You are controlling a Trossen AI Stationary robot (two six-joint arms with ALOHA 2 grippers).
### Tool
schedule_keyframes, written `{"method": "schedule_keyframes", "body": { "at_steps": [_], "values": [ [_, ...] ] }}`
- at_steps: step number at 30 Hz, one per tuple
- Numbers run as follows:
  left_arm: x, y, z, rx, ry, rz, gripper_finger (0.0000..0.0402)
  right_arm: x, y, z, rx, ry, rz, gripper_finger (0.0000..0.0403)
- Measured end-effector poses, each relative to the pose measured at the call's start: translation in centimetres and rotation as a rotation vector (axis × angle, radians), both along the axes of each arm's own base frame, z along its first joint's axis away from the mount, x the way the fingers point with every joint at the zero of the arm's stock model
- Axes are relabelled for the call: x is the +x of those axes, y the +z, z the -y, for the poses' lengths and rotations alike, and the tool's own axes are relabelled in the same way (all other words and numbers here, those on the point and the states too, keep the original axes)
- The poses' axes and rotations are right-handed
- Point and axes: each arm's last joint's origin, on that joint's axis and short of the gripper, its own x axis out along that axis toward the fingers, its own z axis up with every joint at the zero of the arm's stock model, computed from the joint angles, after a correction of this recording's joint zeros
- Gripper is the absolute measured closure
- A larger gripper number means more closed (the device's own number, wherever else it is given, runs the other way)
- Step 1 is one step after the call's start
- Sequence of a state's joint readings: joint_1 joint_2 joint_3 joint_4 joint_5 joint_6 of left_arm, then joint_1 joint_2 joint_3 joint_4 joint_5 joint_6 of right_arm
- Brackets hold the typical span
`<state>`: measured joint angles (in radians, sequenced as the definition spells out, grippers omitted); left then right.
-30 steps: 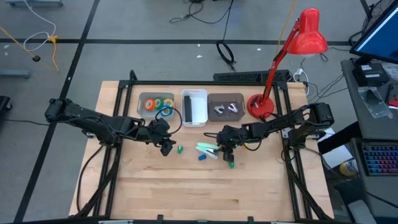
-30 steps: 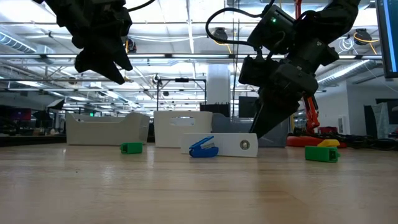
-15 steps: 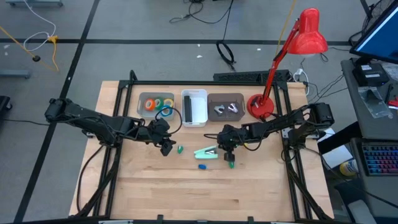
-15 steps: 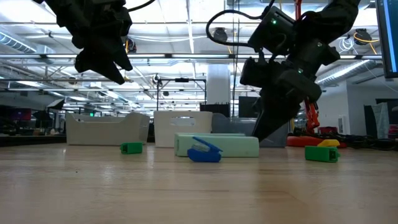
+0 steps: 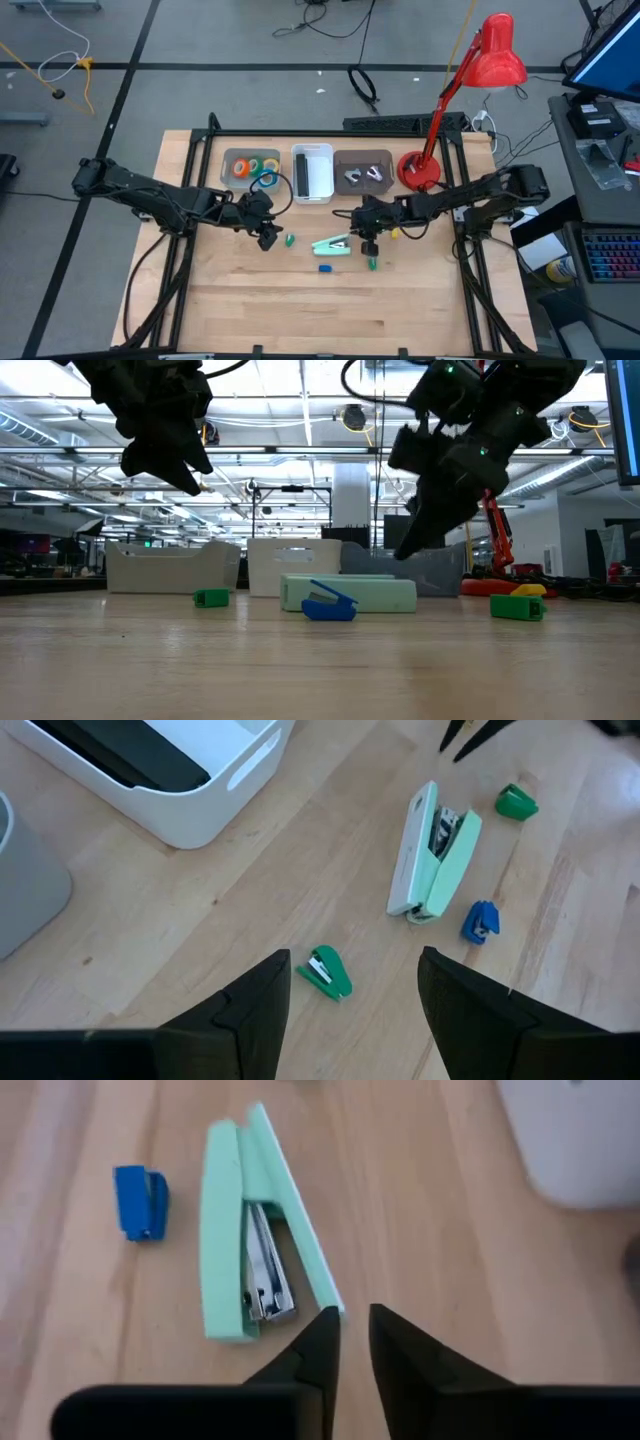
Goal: Pick and place Stapler, Stapler remover, tape
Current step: Put the green stapler into the white bin
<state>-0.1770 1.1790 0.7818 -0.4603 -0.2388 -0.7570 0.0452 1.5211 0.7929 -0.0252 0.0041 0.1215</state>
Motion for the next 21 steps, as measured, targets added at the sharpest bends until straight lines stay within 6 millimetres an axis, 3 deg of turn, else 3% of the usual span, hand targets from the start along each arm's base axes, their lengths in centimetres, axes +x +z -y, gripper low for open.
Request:
{"method": "schedule_keyframes", "body": {
  "at_steps": [4, 14, 21],
  "values": [
    [0.0, 0.0, 0.0, 0.003, 0.003, 0.001, 0.0183, 0.0, 1.1, -0.4, -0.005, 0.073, 0.061, 0.0325],
    [0.2, 0.2, 0.0, 0.001, 0.012, 0.026, 0.0183, 0.3, 0.3, -2.4, 0.019, 0.178, 0.061, 0.0229],
    [0.3, 0.3, -0.1, 0.008, 0.024, 0.047, 0.0183, 0.3, 0.1, -2.4, 0.021, 0.177, 0.054, 0.0206]
  ]
}}
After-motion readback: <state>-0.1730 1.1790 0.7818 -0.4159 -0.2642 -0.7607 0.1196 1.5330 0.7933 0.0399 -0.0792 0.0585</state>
